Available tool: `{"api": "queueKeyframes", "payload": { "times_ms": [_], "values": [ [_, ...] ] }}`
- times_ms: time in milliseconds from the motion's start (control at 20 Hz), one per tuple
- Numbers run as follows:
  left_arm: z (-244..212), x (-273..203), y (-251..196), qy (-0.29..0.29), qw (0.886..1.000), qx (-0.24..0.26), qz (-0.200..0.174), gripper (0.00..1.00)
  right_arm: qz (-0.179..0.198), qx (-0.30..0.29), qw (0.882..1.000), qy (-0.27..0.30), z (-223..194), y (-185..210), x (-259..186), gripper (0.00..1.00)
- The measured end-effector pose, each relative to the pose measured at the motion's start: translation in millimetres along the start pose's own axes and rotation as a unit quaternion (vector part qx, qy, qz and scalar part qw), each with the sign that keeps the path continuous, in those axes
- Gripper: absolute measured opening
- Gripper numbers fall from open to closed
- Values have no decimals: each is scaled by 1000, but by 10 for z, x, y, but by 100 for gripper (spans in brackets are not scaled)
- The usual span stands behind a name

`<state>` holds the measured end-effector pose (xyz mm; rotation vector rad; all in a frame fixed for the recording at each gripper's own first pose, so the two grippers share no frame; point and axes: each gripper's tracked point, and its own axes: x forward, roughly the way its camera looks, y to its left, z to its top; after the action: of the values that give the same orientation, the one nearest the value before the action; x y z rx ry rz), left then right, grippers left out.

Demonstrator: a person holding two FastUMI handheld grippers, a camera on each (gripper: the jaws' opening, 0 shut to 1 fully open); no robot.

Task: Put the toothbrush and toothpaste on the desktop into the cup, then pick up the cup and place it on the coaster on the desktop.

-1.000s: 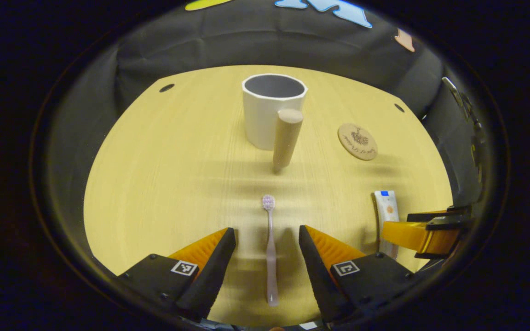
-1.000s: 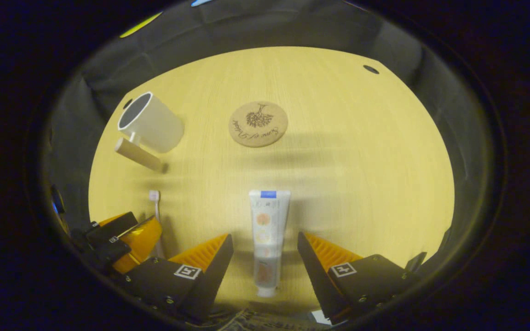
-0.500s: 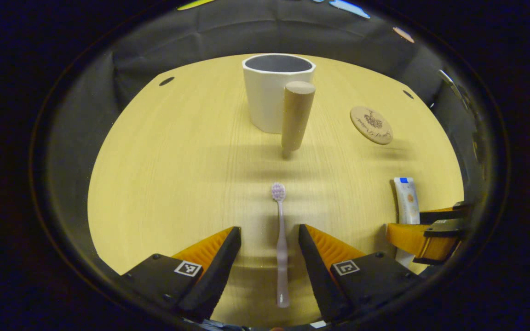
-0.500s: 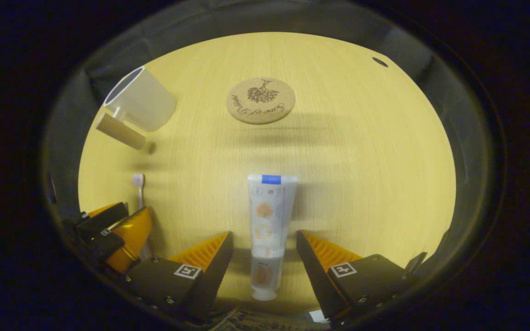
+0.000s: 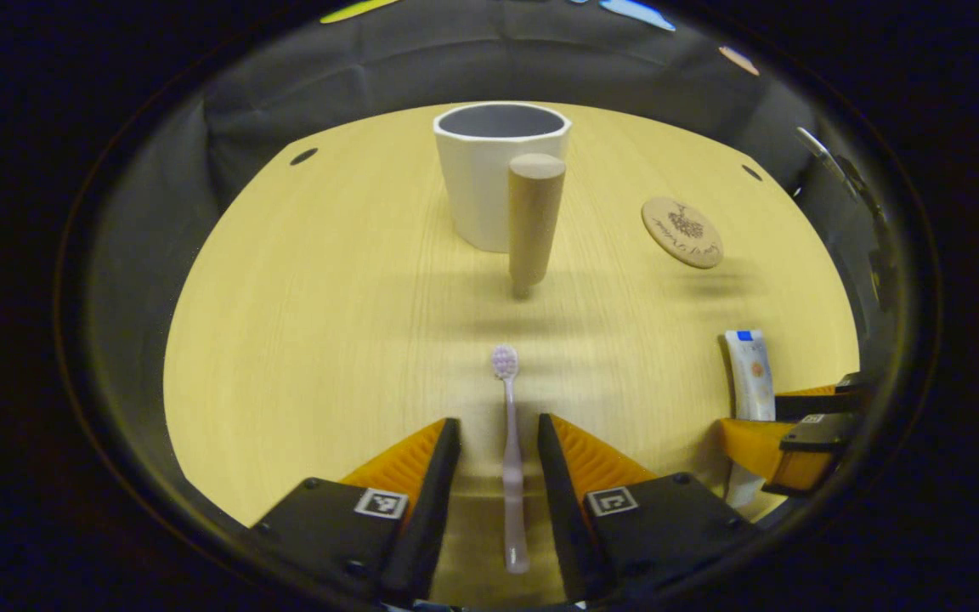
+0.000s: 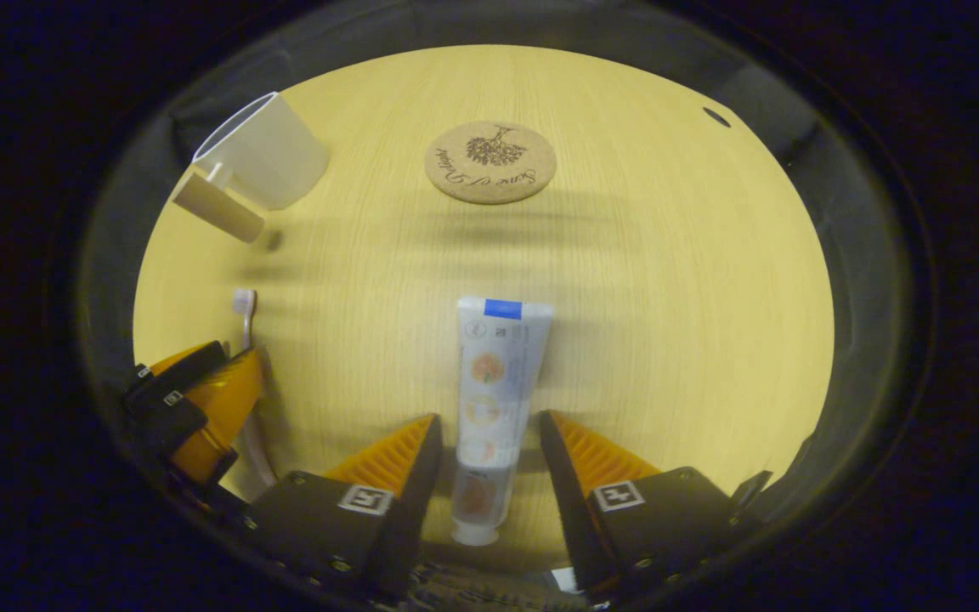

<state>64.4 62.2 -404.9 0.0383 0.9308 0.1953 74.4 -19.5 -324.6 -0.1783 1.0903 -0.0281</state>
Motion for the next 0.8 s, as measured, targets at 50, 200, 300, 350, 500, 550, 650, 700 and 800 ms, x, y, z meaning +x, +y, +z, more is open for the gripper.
{"api": "queueKeyframes", "payload": {
  "times_ms": [50, 200, 300, 350, 500, 550, 650, 700, 800],
  "values": [
    [4, -16, -15, -1, 1000, -5, 1, 51, 0, 4, 1000, 2, -17, 12, -6, 49],
    [-1, -13, -24, 1, 1000, -7, 8, 8, 2, 3, 1000, 9, -44, 18, -42, 30],
    [10, -15, -13, 2, 1000, -3, 10, 8, -1, 6, 1000, 5, -6, -12, -46, 30],
    [6, 13, -17, 0, 1000, -4, 10, 14, 5, 15, 1000, 15, -76, 21, -48, 20],
    [28, -24, -6, -12, 1000, -16, 6, 7, 17, 45, 999, 3, -47, 18, -76, 12],
    [30, -30, 1, -15, 1000, -21, 2, 7, 24, 55, 998, 5, -62, 25, -56, 12],
    [13, -44, 31, -15, 999, -29, -2, 7, 34, 78, 996, 2, -58, 14, -53, 12],
    [-10, -55, 70, -14, 999, -34, 0, 7, 33, 84, 996, 3, -68, -14, -59, 12],
    [16, -134, 138, -20, 998, -53, -2, 7, 32, 90, 995, -1, -85, -58, -92, 12]
  ]
}}
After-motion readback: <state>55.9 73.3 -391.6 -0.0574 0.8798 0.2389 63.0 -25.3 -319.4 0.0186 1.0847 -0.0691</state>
